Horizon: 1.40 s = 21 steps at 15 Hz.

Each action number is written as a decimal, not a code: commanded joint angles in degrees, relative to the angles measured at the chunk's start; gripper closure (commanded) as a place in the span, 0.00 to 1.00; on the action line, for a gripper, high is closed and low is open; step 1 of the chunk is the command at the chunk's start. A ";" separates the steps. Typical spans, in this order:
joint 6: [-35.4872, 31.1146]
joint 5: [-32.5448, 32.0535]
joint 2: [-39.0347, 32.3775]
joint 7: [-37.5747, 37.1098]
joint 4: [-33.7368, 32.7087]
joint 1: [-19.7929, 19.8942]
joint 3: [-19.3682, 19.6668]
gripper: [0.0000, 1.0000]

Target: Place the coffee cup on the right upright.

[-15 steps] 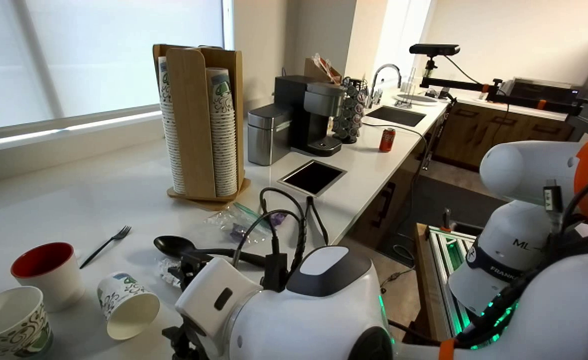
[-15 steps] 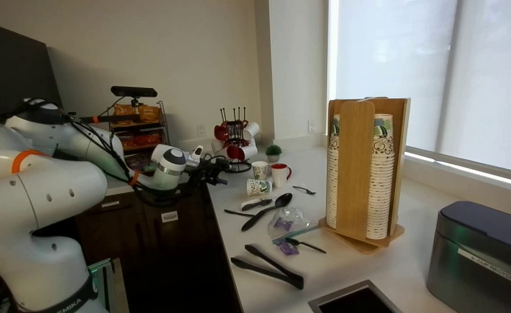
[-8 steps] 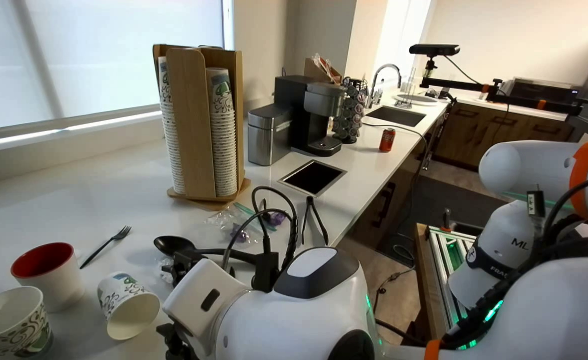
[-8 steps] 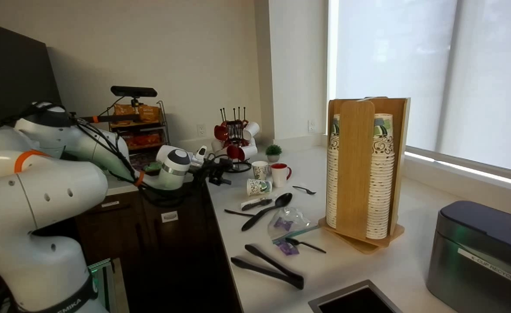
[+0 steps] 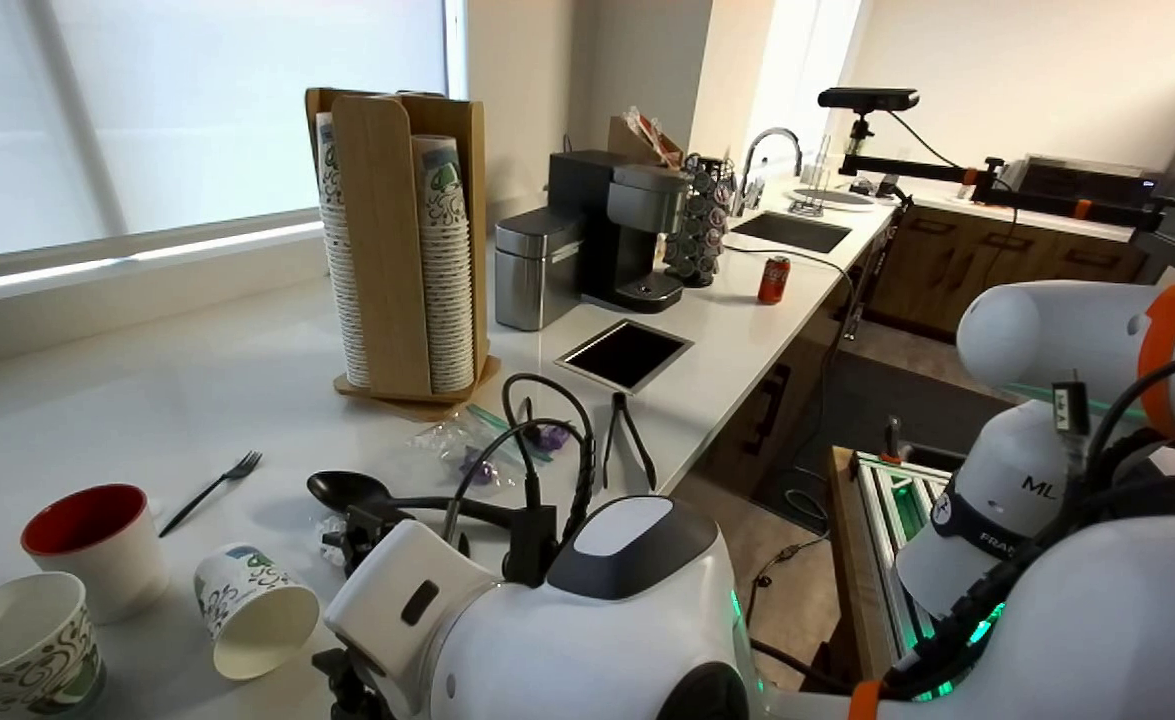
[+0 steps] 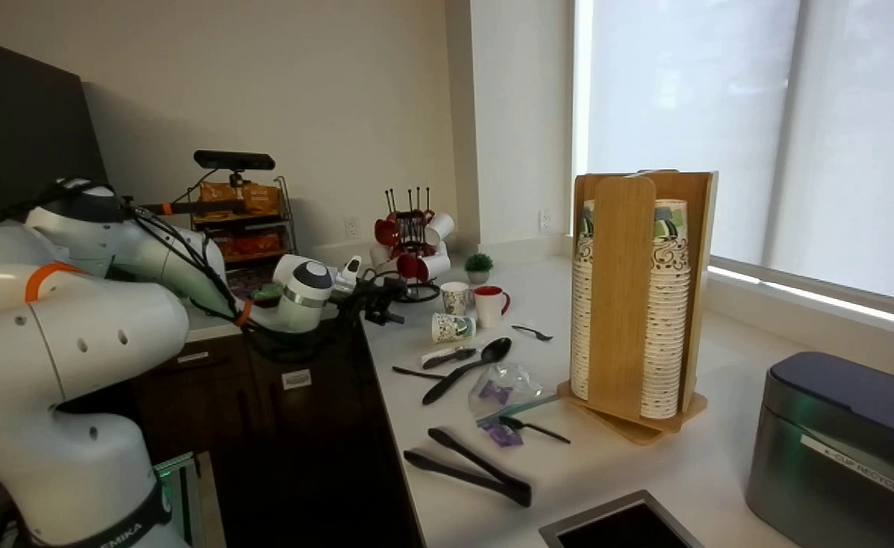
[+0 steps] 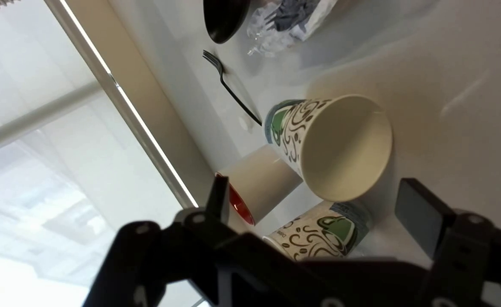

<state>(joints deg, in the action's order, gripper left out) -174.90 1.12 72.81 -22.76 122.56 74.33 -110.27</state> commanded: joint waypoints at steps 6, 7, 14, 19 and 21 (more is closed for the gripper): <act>0.22 2.64 0.55 2.07 -0.16 -0.22 -0.14 0.00; 0.22 2.64 0.55 2.07 -0.16 -0.22 -0.15 0.00; 0.25 3.54 2.83 1.07 -2.21 0.77 -0.44 0.00; 0.33 4.79 5.40 0.27 -5.57 3.30 -1.86 0.00; 0.60 5.68 7.40 -0.30 -7.25 4.28 -1.89 0.00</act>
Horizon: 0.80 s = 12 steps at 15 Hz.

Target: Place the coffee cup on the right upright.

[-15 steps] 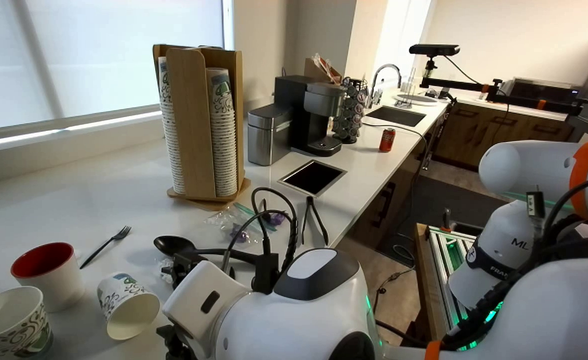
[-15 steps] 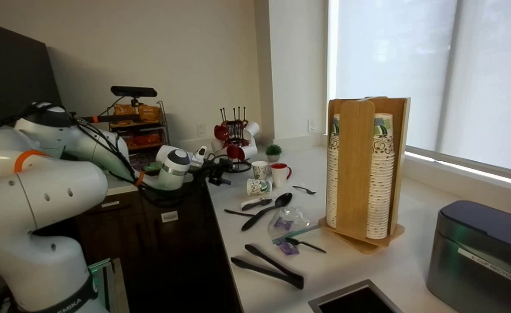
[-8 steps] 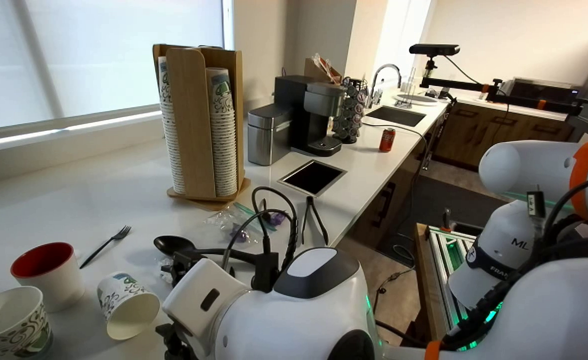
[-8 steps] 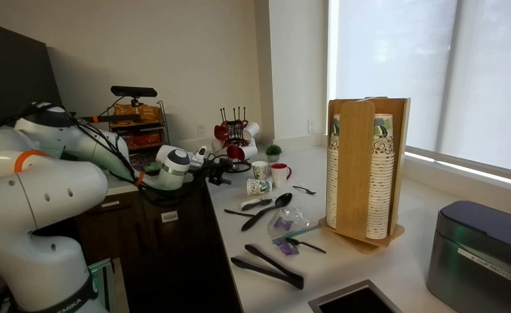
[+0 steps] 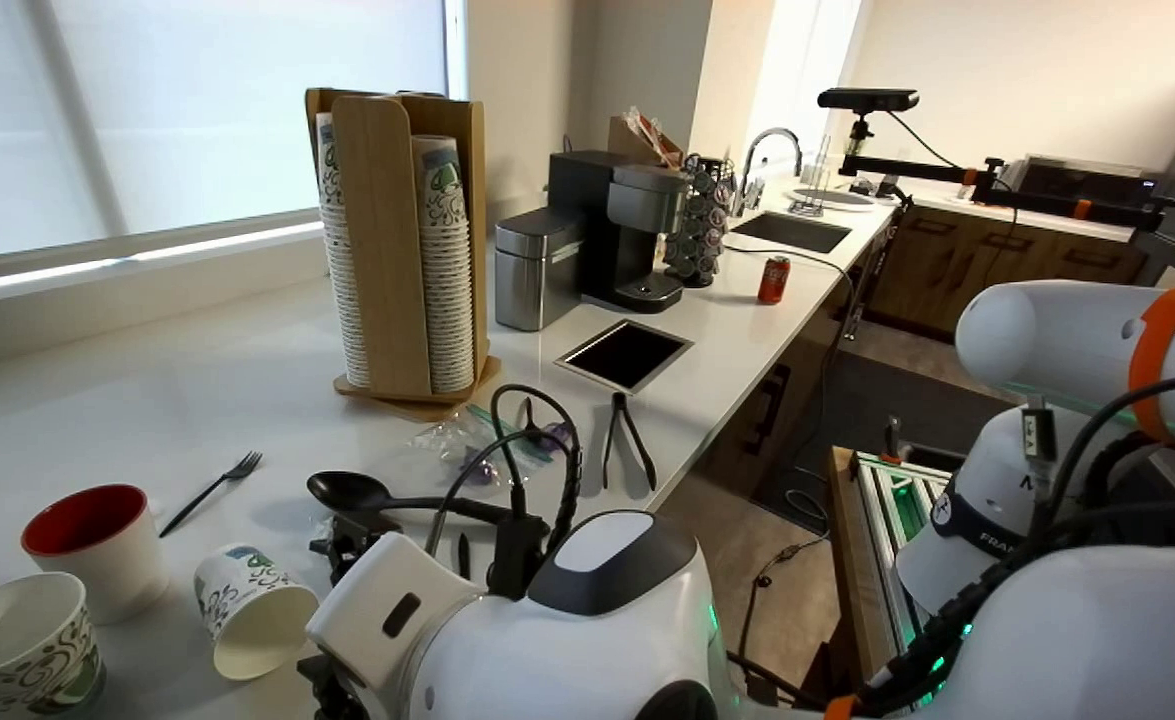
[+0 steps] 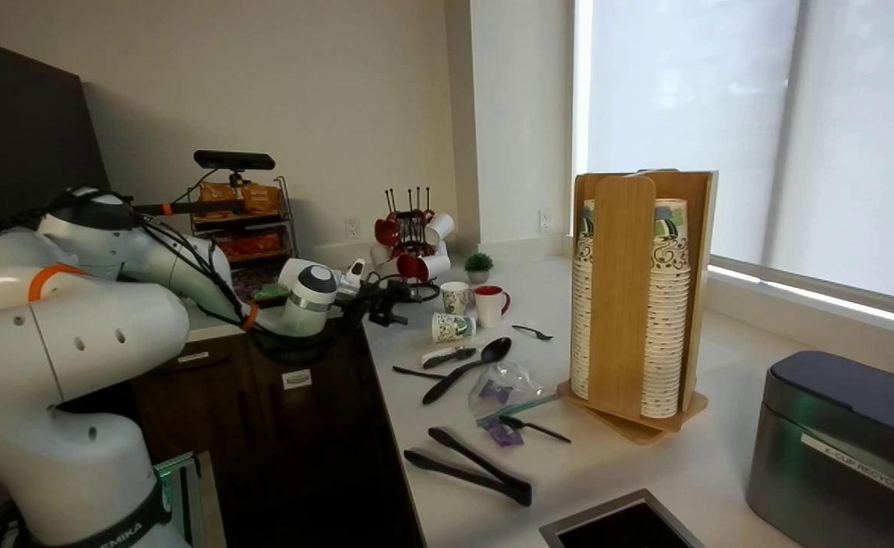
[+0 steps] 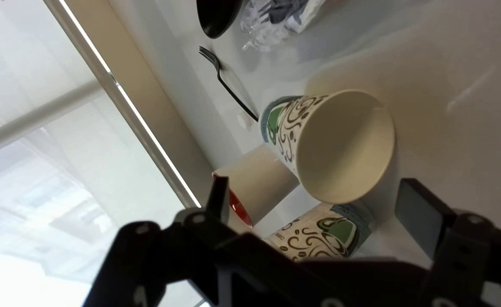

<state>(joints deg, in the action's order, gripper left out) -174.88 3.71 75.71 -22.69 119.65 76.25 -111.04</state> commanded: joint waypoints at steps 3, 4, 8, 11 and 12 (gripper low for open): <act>1.05 4.12 7.48 -0.79 -7.02 3.91 -0.93 0.00; 1.33 4.60 8.67 -1.16 -7.94 4.33 -0.67 0.00; 2.02 6.32 12.65 -2.30 -11.60 6.40 0.05 0.00; 2.20 -4.16 9.80 -9.37 -11.52 8.27 1.26 0.00; 2.59 -6.09 9.79 -11.16 -12.04 8.79 1.43 0.05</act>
<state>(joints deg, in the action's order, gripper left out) -174.73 4.23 85.50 -27.68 110.16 83.16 -110.67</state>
